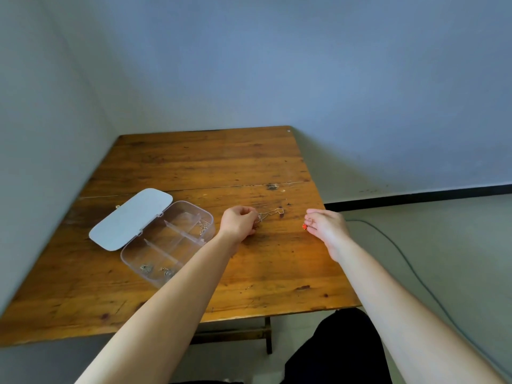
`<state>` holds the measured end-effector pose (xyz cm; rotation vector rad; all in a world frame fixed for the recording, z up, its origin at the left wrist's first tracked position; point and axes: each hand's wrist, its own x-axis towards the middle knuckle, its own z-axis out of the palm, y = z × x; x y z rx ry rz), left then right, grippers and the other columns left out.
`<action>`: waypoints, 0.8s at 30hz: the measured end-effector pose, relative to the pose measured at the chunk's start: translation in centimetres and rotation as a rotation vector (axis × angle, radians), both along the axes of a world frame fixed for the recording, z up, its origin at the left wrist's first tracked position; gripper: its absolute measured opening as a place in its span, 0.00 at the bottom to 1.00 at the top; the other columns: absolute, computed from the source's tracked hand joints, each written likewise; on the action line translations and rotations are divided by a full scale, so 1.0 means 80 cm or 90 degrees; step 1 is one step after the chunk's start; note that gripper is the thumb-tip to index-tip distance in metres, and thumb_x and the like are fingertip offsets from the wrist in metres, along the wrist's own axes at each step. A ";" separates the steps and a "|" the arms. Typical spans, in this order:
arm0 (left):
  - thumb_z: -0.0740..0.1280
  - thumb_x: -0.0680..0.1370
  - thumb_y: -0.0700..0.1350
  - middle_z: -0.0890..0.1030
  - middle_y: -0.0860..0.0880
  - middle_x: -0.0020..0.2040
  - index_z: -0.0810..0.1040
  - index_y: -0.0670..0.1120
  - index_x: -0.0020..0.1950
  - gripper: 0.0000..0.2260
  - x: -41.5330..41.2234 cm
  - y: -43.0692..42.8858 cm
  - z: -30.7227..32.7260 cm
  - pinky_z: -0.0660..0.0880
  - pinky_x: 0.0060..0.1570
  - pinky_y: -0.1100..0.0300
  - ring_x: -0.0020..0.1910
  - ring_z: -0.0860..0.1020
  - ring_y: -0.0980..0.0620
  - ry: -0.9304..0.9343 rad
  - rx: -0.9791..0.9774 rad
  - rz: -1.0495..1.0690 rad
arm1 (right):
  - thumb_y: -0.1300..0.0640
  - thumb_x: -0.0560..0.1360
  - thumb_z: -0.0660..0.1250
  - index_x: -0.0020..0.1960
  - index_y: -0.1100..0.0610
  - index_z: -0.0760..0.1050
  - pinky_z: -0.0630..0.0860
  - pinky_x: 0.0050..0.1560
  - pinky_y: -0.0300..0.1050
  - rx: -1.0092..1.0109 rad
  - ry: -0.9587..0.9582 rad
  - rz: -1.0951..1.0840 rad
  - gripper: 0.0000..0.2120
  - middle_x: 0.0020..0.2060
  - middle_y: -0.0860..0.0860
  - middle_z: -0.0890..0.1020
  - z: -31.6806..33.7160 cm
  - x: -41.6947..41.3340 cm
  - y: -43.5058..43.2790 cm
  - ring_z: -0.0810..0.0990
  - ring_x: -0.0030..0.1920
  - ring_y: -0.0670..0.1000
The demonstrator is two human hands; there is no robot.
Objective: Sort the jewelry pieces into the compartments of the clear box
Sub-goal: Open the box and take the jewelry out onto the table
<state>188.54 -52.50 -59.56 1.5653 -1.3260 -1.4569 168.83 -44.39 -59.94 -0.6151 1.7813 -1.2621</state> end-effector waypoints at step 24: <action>0.64 0.79 0.43 0.83 0.49 0.54 0.81 0.48 0.58 0.10 0.269 0.036 0.064 0.77 0.49 0.58 0.50 0.79 0.51 -0.657 -0.213 -0.288 | 0.60 0.80 0.63 0.64 0.49 0.80 0.78 0.61 0.46 -0.153 0.392 0.508 0.15 0.60 0.46 0.83 0.056 0.225 -0.011 0.80 0.58 0.45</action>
